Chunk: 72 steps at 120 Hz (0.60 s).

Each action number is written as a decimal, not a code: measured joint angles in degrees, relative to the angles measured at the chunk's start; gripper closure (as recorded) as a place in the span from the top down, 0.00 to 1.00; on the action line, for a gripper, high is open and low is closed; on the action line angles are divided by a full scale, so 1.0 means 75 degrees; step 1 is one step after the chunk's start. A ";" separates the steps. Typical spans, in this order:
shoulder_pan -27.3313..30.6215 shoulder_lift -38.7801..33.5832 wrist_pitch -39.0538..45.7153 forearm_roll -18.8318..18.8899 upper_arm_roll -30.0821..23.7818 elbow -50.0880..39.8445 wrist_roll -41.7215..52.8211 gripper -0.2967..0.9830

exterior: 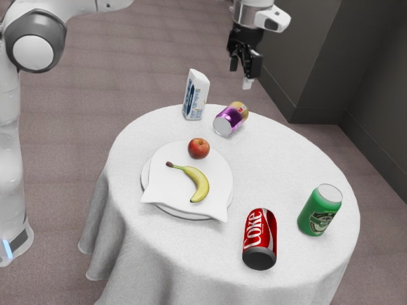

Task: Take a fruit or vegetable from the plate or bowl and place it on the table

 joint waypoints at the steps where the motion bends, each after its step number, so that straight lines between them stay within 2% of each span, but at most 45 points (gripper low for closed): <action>1: -0.0002 0.0003 -0.0002 0.0000 0.0000 -0.0001 0.0000 0.77; 44: 0.0007 0.0085 -0.0309 -0.0013 -0.0010 -0.0040 0.0189 0.77; 72: -0.0029 0.0326 -0.0490 -0.0004 -0.0012 -0.0570 0.1252 0.77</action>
